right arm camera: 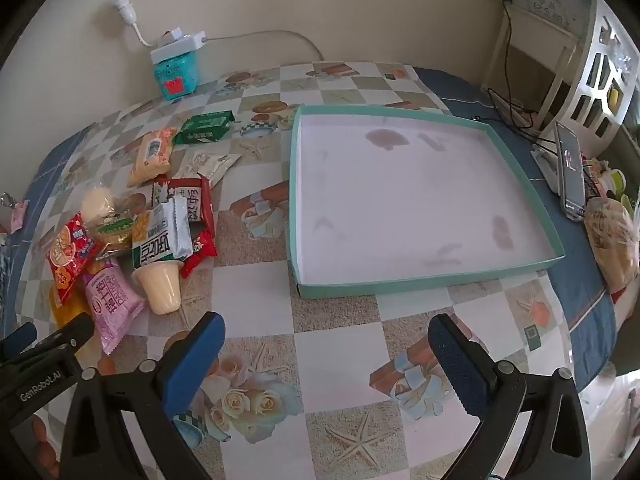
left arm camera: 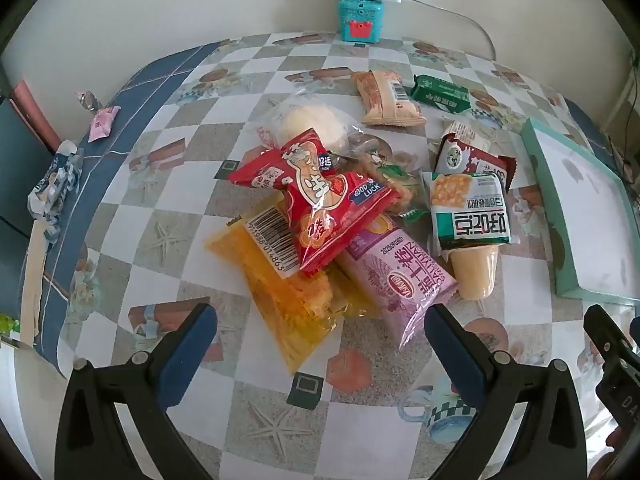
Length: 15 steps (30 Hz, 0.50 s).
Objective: Organize snacks
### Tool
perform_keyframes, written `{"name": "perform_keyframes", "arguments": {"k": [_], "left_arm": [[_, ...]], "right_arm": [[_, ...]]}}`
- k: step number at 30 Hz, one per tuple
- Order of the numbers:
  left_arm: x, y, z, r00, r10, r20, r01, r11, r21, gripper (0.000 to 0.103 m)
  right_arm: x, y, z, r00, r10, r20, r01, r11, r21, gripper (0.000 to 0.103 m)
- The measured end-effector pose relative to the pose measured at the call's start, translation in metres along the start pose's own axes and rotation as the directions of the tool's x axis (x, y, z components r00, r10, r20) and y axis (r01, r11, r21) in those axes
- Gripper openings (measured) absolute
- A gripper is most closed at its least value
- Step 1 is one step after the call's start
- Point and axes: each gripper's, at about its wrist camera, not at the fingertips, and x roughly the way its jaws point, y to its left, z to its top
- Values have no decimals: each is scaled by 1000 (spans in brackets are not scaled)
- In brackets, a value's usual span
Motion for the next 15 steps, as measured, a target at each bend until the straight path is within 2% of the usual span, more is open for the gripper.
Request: {"name": "perform_keyframes", "arguments": {"k": [15], "left_arm": [[1, 2, -1, 1000, 12, -10, -12, 1000, 3, 103]], "right_arm": [[2, 2, 1, 1000, -4, -8, 4, 1000, -8, 103]]}}
